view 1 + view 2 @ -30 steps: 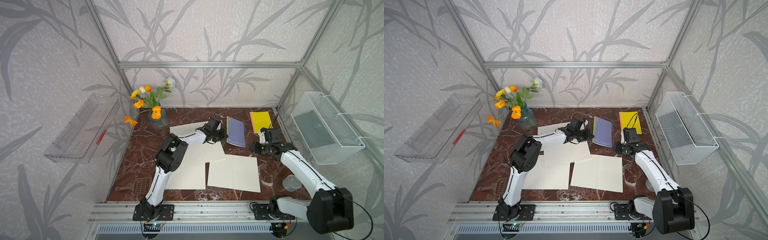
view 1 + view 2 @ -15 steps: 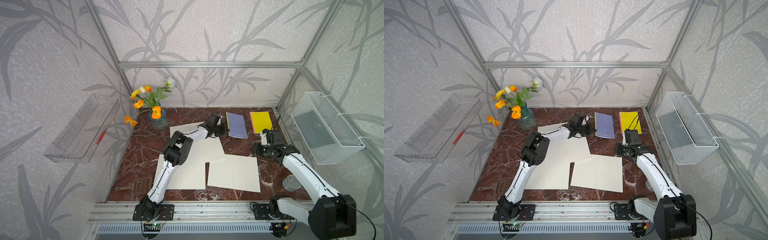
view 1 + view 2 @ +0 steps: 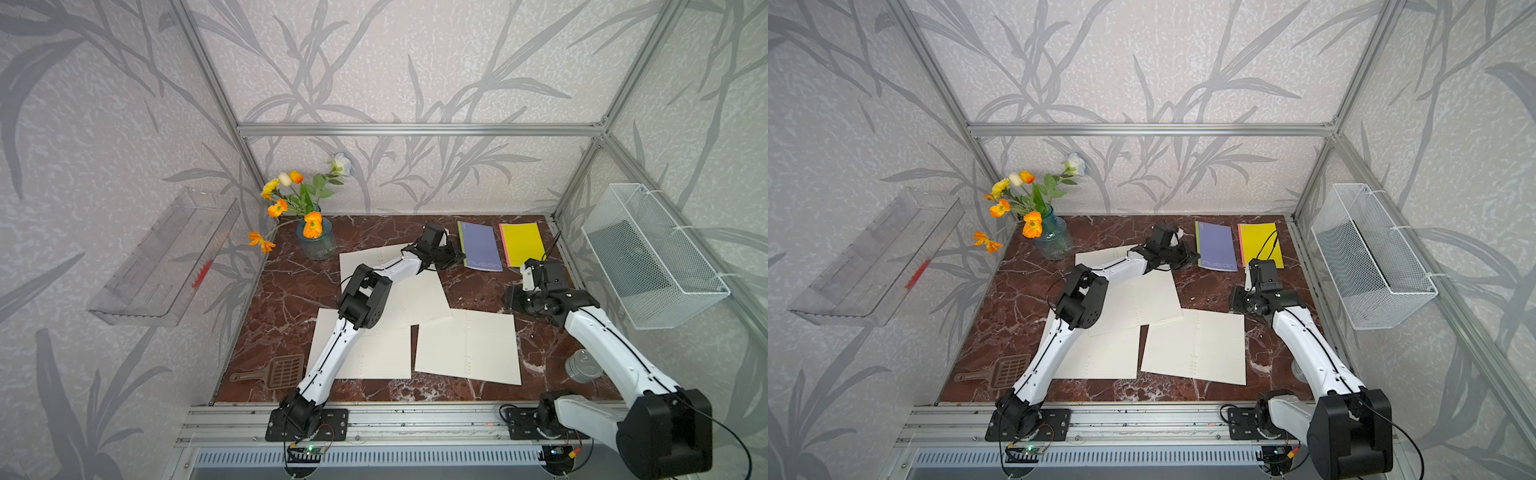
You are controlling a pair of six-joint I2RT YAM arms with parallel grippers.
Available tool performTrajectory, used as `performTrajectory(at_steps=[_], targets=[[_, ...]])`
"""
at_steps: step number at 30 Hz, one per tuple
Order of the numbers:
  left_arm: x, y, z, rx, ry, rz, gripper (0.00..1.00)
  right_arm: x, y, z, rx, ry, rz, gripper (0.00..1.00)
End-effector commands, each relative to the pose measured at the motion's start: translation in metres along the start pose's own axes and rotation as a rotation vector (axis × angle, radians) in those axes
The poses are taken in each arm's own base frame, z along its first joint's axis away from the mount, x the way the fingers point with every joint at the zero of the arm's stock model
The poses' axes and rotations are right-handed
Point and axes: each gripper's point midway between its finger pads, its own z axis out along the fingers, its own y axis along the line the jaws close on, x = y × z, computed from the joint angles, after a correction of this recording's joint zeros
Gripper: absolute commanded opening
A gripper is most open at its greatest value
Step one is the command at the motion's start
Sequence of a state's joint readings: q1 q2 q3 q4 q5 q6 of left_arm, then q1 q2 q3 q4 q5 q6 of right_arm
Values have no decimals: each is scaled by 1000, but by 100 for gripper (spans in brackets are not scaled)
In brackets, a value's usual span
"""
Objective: Close the notebook
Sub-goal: Place the notebook at the center of the board.
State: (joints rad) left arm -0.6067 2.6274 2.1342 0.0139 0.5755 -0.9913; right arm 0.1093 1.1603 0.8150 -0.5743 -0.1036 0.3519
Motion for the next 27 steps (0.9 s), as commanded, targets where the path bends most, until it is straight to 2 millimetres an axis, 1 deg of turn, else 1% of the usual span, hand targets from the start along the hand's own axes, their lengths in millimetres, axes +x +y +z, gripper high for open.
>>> performTrajectory(at_steps=[1, 14, 19, 25, 27], targets=[[-7, -10, 3, 32, -11, 16, 3, 6, -4, -2, 13, 11, 11, 54], [-16, 2, 13, 29, -24, -6, 5, 12, -4, -3, 4, 25, 10, 54], [-20, 7, 11, 22, -24, -9, 11, 14, -5, -5, 7, 21, 9, 55], [-26, 7, 2, 3, -27, 2, 23, 15, -5, -5, 6, 23, 11, 56], [-27, 4, -2, 1, -31, 10, 26, 15, -5, -5, 8, 22, 11, 55]])
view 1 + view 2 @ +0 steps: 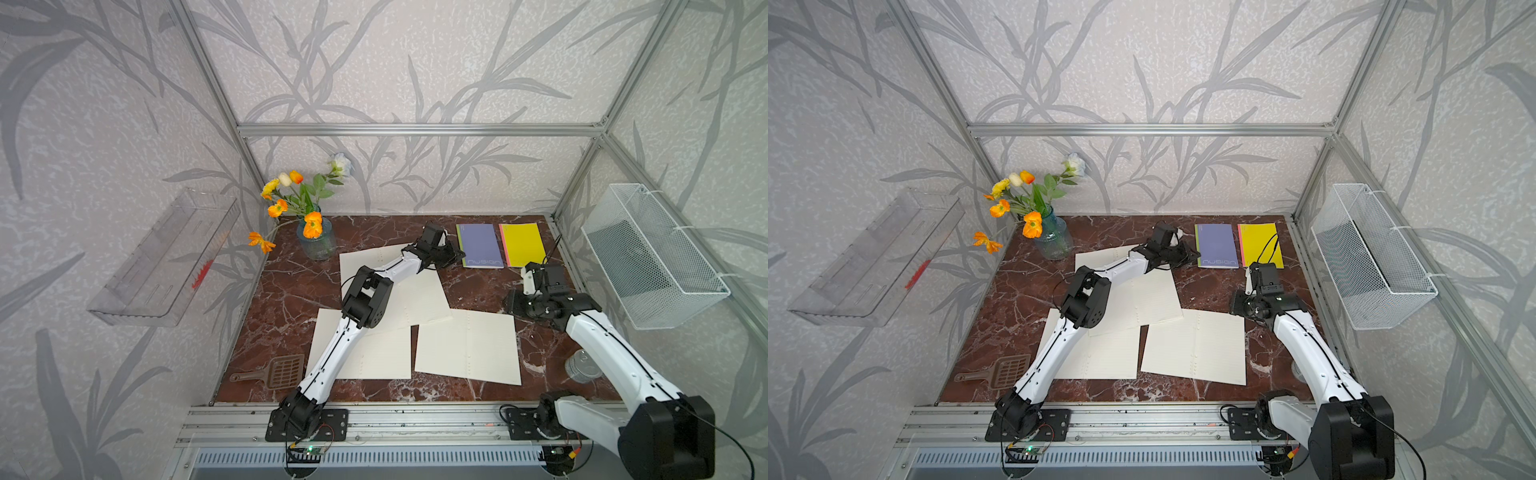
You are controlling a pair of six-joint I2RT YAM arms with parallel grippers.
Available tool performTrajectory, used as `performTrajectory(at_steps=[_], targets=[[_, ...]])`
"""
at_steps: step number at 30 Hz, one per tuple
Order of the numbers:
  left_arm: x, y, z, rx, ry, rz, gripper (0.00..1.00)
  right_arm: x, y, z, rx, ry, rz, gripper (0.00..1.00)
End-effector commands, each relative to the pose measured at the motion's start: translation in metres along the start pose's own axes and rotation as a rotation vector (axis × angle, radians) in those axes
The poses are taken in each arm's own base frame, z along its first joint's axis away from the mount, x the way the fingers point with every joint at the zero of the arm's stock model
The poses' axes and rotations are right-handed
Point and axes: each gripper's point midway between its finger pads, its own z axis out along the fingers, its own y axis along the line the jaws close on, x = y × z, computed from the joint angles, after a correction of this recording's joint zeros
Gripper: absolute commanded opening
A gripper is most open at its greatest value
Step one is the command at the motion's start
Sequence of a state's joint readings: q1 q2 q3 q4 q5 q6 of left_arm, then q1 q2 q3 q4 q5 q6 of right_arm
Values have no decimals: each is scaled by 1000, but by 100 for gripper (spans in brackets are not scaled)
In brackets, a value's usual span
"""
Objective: Close the notebook
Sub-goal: Place the notebook at the center of the board.
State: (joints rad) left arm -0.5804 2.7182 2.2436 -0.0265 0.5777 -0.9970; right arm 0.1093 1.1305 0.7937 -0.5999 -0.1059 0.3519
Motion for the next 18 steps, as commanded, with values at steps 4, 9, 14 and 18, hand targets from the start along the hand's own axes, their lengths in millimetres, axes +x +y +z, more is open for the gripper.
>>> performTrajectory(at_steps=[4, 9, 14, 18], targets=[[-15, -19, -21, 9, -35, 45, 32, 5, -3, -2, 4, 6, 10, 56], [-16, -27, -38, -1, -55, 73, 35, 5, -3, -2, 5, 3, 10, 56], [-15, -39, -66, -28, -82, 122, 37, 5, 0, 0, -10, 10, -1, 58], [-11, -44, -87, -58, -94, 156, 37, 5, 2, 2, -25, 15, -5, 58]])
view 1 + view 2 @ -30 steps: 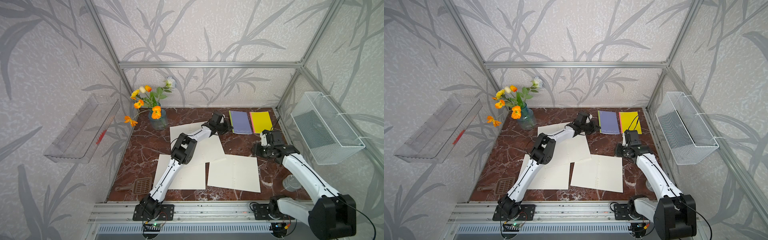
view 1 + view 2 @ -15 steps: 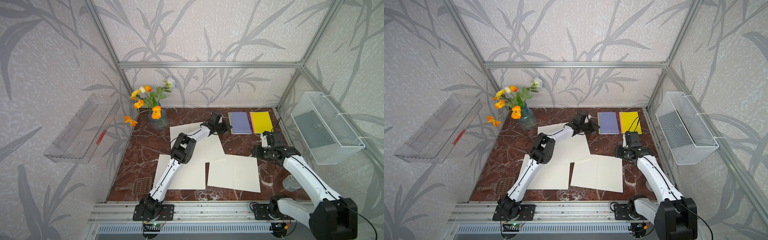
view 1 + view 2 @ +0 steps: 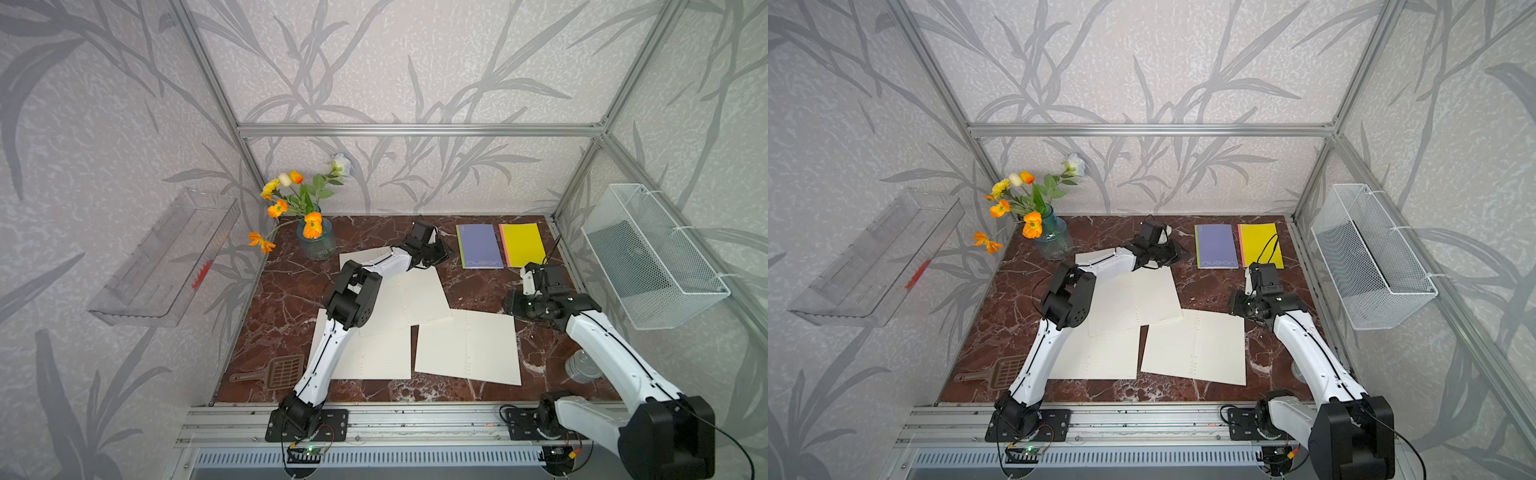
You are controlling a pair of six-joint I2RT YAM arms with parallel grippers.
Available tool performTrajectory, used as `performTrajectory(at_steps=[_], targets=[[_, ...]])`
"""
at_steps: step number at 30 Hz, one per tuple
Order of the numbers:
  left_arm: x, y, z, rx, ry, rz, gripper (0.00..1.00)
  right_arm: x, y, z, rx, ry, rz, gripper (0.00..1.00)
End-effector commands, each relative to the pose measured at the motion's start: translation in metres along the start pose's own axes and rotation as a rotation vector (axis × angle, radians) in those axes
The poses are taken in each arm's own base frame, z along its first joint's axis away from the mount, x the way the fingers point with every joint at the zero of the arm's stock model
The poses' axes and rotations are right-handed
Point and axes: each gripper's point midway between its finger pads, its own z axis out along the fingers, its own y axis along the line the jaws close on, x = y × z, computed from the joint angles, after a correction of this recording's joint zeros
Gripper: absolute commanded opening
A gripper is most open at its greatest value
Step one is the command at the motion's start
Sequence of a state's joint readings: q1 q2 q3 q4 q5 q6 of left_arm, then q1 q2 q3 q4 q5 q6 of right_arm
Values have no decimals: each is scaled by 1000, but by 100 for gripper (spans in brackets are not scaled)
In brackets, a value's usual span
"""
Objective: Close the notebook
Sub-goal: Place the notebook at the center of the board, then close the notebook at the center of the board.
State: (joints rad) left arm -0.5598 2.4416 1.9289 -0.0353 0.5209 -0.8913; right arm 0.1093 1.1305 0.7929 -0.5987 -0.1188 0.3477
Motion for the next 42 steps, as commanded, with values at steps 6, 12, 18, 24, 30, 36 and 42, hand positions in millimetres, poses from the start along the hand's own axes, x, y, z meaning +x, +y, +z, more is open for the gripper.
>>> performTrajectory(at_steps=[6, 12, 18, 24, 30, 36, 42], targets=[[3, -15, -64, -43, -92, 107, 38, 4, 4, 7, -32, 19, 0, 60], [28, 4, -102, -117, -104, 120, 39, 2, 14, 16, -43, 37, -28, 61], [56, 26, -137, -194, -104, 104, 39, 1, 32, 28, -44, 57, -79, 62], [82, 56, -168, -277, -95, 83, 40, 2, 51, 41, -50, 85, -132, 62], [109, 86, -200, -347, -102, 51, 42, 2, 74, 57, -65, 112, -178, 62], [130, 118, -231, -409, -126, 10, 42, 2, 97, 73, -91, 126, -197, 60], [141, 141, -272, -530, -187, -3, 44, 2, 113, 85, -100, 145, -227, 60]])
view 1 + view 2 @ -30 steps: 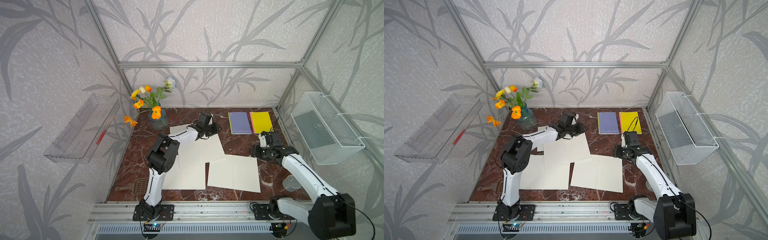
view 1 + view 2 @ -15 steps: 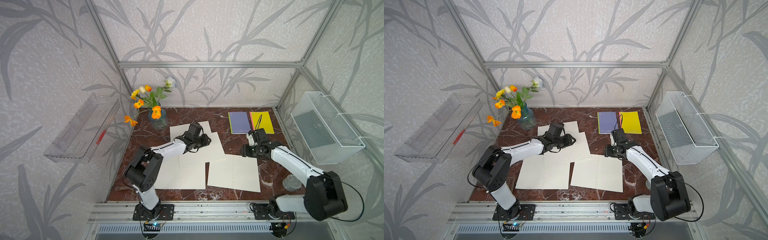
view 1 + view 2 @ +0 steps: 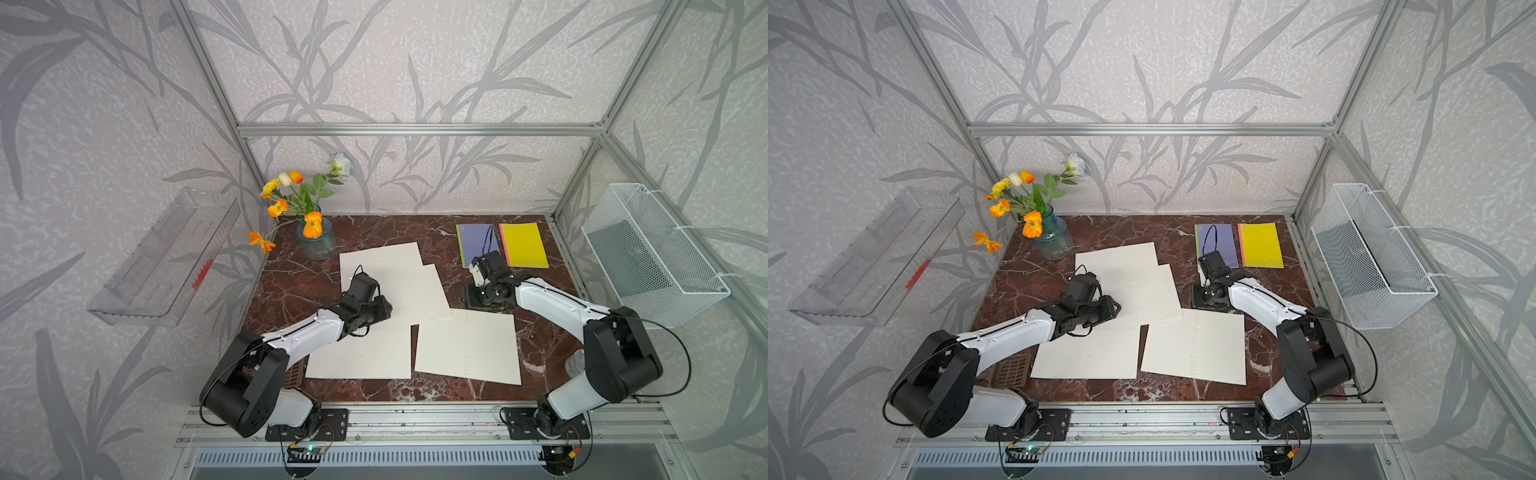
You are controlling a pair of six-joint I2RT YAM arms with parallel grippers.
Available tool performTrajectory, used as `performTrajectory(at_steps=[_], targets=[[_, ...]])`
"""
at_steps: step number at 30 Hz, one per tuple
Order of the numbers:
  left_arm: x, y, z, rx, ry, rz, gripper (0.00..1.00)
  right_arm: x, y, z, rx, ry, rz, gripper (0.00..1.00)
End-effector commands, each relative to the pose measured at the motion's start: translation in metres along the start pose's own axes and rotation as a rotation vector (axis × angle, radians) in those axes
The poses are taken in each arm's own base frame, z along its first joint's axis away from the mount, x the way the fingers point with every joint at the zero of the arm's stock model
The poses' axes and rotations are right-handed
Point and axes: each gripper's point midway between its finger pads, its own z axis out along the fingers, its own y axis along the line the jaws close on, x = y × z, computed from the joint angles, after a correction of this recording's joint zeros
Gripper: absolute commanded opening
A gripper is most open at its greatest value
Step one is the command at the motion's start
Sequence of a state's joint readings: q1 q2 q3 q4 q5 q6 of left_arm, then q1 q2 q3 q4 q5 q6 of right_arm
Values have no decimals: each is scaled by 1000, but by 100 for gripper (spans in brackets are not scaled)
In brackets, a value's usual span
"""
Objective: Close the notebook
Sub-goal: Close the notebook at the center of the board.
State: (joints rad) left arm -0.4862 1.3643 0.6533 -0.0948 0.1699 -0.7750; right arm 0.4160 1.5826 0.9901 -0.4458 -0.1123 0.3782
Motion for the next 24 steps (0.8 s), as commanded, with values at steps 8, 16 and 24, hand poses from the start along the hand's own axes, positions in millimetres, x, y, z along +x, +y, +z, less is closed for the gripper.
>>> performTrajectory(at_steps=[8, 16, 24], targets=[[-5, 53, -33, -133, -120, -48, 47, -15, 23, 16, -37, -1, -17, 59], [4, 78, -31, -139, -115, -112, 47, -12, 34, 30, -43, 33, -39, 57], [9, 84, -20, -128, -92, -136, 47, -7, 37, 41, -37, 58, -49, 56]])
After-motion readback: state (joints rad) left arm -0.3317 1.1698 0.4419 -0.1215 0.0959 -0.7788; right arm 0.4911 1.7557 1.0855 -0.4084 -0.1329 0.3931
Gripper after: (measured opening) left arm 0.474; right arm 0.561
